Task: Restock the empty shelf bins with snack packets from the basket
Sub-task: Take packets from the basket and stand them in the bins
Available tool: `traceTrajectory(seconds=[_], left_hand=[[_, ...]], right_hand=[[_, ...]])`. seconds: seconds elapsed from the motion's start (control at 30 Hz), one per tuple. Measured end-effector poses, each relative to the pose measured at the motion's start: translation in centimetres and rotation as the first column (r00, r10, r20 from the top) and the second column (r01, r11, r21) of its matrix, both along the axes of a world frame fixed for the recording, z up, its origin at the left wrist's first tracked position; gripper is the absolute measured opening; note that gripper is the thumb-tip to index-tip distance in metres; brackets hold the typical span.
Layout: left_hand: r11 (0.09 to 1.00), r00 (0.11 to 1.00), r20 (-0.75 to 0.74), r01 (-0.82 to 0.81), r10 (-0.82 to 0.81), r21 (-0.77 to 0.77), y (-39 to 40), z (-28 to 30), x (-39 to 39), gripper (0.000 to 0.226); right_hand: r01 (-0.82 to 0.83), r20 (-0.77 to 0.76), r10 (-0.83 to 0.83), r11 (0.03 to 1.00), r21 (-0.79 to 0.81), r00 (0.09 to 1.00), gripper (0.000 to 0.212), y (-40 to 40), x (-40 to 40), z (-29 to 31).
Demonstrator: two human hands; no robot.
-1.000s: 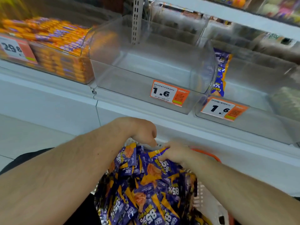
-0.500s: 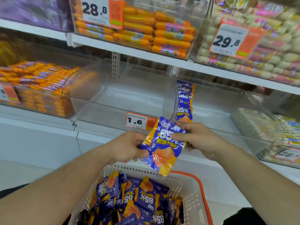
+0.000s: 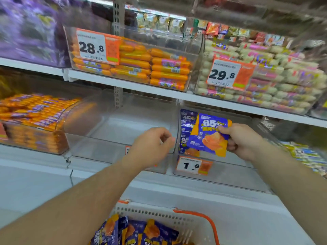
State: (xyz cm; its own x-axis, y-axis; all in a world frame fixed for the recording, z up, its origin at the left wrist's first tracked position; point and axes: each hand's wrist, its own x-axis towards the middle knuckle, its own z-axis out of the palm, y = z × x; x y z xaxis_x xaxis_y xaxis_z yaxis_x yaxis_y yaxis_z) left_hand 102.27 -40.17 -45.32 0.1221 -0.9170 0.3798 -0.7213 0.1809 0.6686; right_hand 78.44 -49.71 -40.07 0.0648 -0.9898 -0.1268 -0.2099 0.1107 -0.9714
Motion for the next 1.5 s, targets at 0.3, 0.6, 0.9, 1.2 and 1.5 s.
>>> traceTrajectory(seconds=[0.3,0.6,0.9,1.2,1.5], left_hand=[[0.976,0.727,0.687,-0.135,-0.017,0.168,-2.7,-3.3,-1.1,0.05],[0.971,0.709,0.704,-0.131,-0.049,0.199,-2.8,-3.3,-1.1,0.048],[0.972,0.796,0.596,-0.04,-0.109,0.232,-1.8,-2.5,-0.7,0.058],[0.954,0.904,0.417,-0.038,-0.093,0.296,5.8,-3.1,5.1,0.035],[0.581,0.89,0.283,-0.025,-0.358,0.813,6.1,-7.3,10.6,0.024]], right_hand=[[-0.052,-0.434,0.13,0.981,0.187,0.891,0.021,-7.6,3.0,-5.7],[-0.013,-0.507,0.124,0.976,0.217,0.853,0.013,-8.3,4.9,-8.7],[0.034,-0.63,-0.071,0.997,-0.07,0.773,0.015,-5.3,5.0,-6.0],[-0.222,-0.217,0.105,0.745,-0.629,0.97,0.022,9.0,12.0,-8.6],[-0.444,-0.518,0.518,0.854,0.271,0.68,0.02,12.2,19.5,-28.5]])
